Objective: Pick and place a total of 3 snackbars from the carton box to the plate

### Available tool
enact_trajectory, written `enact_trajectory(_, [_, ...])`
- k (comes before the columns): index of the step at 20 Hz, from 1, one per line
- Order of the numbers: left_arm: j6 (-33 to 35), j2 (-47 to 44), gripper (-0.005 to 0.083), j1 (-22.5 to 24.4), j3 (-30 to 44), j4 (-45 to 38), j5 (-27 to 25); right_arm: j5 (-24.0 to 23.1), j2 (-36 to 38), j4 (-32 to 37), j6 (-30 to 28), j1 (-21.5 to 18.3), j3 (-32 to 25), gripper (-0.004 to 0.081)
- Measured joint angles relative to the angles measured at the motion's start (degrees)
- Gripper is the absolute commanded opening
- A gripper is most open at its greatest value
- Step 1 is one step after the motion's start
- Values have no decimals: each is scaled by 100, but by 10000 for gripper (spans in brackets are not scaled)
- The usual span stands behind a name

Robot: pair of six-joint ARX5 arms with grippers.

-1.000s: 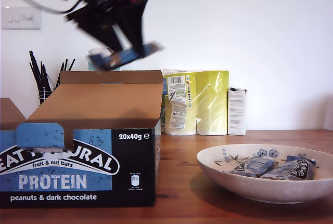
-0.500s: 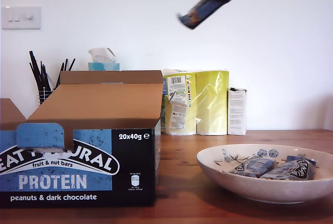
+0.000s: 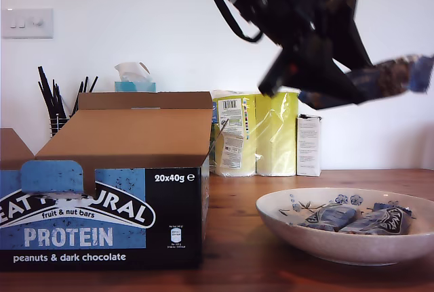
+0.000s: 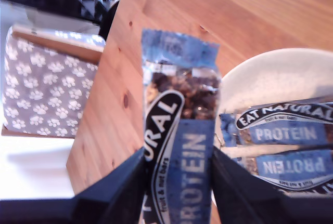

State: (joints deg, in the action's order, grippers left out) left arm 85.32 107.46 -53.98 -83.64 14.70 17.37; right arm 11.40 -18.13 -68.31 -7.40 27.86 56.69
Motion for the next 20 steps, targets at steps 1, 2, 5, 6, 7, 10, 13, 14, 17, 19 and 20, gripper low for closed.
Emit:
enact_trajectory(1, [17,70,222,0,0,-46,-4,0,0,-22,0,0,0,-13])
enact_trajectory(2, [-66,116,234,0,0,-44,-15,0,0,-39,-2,0,0,-13])
enact_trajectory(5, [-417,179,241,2,0,33,-142,0,0,-37,-9,0,0,-13])
enact_trajectory(6, [-509,181,241,13,0,94,-144,0,0,-37,-22,0,0,-13])
enact_trajectory(7, [-664,181,241,13,0,142,-144,0,0,-37,-22,0,0,-13])
enact_trajectory(10, [-942,181,241,7,0,404,-136,0,0,-37,-127,0,0,-13])
enact_trajectory(13, [-1154,181,240,7,-48,728,-28,0,0,-31,-149,0,0,-13])
enact_trajectory(14, [-1211,190,240,7,-140,887,63,0,0,-26,-151,0,0,-13])
enact_trajectory(17, [-1451,258,240,7,-693,1088,295,2,0,125,-151,0,0,-13])
enact_trajectory(19, [-1469,269,237,9,-979,1174,382,0,0,177,-151,0,0,-13])
enact_trajectory(20, [-1469,275,236,7,-1008,1209,391,2,0,184,-151,0,0,-13])
